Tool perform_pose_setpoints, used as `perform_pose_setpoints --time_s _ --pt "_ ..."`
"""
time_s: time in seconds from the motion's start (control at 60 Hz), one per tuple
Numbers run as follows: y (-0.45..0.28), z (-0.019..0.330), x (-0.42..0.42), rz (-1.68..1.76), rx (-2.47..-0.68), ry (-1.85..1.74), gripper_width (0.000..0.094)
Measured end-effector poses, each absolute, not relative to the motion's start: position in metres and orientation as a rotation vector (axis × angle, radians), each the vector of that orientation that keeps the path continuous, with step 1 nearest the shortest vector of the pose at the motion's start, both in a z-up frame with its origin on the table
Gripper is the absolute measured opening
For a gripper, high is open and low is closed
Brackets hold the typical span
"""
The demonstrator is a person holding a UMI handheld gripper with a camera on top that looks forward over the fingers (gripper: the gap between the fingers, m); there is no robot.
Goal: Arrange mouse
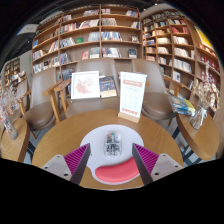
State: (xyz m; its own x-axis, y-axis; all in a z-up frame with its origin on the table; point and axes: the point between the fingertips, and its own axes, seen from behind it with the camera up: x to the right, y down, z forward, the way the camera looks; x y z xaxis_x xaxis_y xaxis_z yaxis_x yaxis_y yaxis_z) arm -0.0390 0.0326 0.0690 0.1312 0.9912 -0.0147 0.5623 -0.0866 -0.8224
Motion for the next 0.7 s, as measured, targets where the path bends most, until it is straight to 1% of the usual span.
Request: perform_pose_setpoints --time_s 0.167,0.283,0.467,0.617,0.7 --pt "0.025 0.135 0.074 0.839 -1.720 -1.464 0.0857" --pt "0.016 0.173 0.152 0.881 -1.696 -1.434 0.0850" --pt "0.008 0.203 0.245 0.886 -1.651 -1.419 0.0854" --pt "0.005 0.225 0.291 0.883 -1.581 -1.411 0.0855" --pt "0.003 0.230 0.306 0.892 -1.564 -1.411 0.0858"
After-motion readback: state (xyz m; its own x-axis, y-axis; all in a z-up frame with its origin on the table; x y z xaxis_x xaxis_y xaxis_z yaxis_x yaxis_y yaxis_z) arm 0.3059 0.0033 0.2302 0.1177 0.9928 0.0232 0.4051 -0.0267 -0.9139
